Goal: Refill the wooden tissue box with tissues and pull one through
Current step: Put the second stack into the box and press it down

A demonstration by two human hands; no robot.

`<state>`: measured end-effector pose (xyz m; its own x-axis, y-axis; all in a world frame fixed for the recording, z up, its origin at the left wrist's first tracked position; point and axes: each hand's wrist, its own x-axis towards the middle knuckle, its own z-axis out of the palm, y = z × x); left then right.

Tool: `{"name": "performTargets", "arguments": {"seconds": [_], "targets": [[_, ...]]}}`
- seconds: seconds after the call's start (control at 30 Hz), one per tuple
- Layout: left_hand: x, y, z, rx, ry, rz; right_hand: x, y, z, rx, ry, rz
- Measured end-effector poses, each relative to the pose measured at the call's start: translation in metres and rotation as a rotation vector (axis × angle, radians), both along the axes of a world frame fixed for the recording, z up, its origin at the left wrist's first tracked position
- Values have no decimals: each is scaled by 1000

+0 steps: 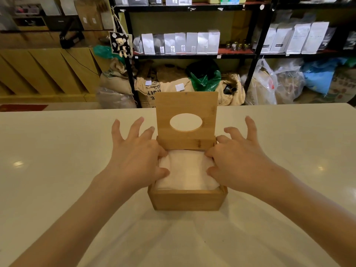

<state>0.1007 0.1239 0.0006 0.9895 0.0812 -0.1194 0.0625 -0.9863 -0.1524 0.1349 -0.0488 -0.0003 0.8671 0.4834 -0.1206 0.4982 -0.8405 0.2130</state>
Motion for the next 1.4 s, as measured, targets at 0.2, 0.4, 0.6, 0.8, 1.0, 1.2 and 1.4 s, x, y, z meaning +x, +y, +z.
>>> {"name": "performTargets", "arguments": {"seconds": [0.2,0.4,0.6,0.8,1.0,1.2,1.4], "targets": [[2,-3,1,-46,9,2,5,-6,4,79,80,-4],[-7,-6,6,-127,43,17,2,-14,10,201,197,-22],[-9,-4,0,-106,44,19,-2,-12,4,226,201,-45],[-8,3,-5,-248,29,67,1,-11,1,334,255,-89],[0,-8,-7,-280,-78,124,1,2,-6,497,208,-176],[-3,-14,-14,-209,-95,107,-3,7,-16,457,157,-209],[-8,-6,-10,-443,-178,162,0,-3,-11,620,260,-210]]}}
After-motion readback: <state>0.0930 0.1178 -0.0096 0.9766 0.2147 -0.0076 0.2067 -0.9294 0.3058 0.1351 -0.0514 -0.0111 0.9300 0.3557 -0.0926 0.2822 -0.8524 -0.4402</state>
